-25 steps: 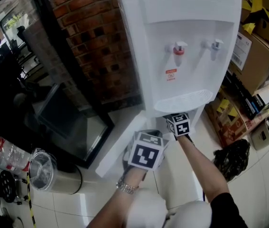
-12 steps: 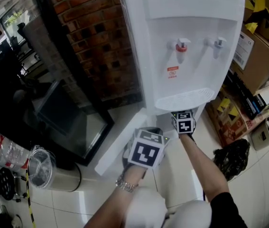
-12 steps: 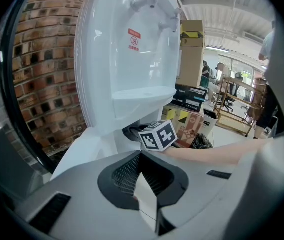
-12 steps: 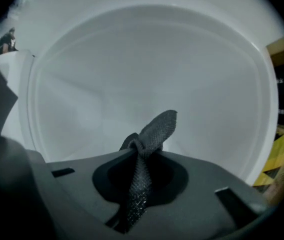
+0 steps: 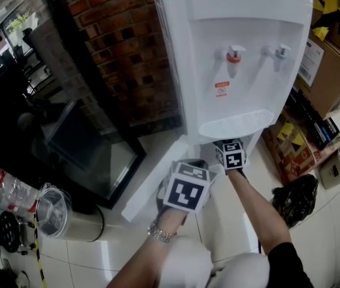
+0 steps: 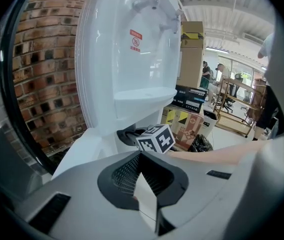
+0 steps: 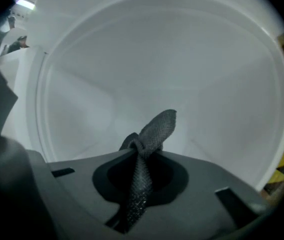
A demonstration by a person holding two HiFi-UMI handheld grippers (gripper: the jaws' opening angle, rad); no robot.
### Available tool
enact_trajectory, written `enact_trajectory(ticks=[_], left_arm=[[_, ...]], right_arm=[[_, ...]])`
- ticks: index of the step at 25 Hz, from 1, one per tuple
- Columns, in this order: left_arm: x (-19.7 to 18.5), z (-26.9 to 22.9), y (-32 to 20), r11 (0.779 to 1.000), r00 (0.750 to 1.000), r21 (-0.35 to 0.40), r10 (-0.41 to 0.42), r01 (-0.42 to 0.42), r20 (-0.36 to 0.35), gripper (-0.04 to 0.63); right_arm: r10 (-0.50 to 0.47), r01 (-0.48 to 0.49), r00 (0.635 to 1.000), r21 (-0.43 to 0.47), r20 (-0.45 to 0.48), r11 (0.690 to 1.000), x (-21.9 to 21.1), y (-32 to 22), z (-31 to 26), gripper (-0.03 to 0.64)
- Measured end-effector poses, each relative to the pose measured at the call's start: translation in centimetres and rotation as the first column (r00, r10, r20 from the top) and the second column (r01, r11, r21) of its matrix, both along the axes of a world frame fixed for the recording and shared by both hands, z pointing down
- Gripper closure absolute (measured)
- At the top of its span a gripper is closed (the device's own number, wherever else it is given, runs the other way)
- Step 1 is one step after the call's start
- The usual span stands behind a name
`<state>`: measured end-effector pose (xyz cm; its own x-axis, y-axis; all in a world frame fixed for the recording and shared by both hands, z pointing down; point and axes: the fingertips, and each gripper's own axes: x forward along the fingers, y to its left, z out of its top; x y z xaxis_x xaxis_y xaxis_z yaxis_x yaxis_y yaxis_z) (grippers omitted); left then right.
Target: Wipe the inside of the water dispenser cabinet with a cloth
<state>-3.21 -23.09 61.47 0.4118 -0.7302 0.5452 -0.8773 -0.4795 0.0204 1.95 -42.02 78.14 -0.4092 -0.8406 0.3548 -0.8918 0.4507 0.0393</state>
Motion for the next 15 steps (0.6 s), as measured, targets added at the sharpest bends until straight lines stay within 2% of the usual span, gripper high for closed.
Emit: enact_trajectory(ticks=[3, 5, 7, 11, 13, 15], left_arm=[[0.1, -0.1, 0.0, 1.0, 1.0, 0.005, 0.003, -0.003, -0.003, 0.594], [0.3, -0.2, 0.0, 1.0, 1.0, 0.007, 0.006, -0.006, -0.004, 0.594], [0.5, -0.1, 0.0, 1.0, 1.0, 0.005, 0.01, -0.01, -0.004, 0.594], [0.4, -0.1, 0.1, 1.0, 1.0, 0.003, 0.01, -0.01, -0.003, 0.594], [0.3, -0.1, 0.1, 1.0, 1.0, 0.005, 0.009, -0.009, -0.001, 0.594], [0.4, -0.2, 0.1, 1.0, 1.0, 0.008, 0.009, -0.009, 0.001, 0.594]], right_arm=[[0.136, -0.137, 0.99, -0.014, -0.028, 0.99, 4.1, -0.7, 0.2, 0.588], [0.18, -0.18, 0.983, -0.014, -0.042, 0.984, 5.5, -0.9, 0.5, 0.588], [0.18, -0.181, 0.983, -0.015, -0.043, 0.983, 5.7, -1.0, 0.4, 0.588], [0.105, -0.105, 0.994, -0.009, 0.004, 0.994, 3.6, -0.1, -0.4, 0.588], [-0.011, 0.011, 1.0, 0.014, 0.024, 1.0, 0.7, 0.7, -0.7, 0.588], [-0.142, 0.142, 0.99, 0.039, -0.013, 0.989, -2.2, 1.9, -0.5, 0.588]])
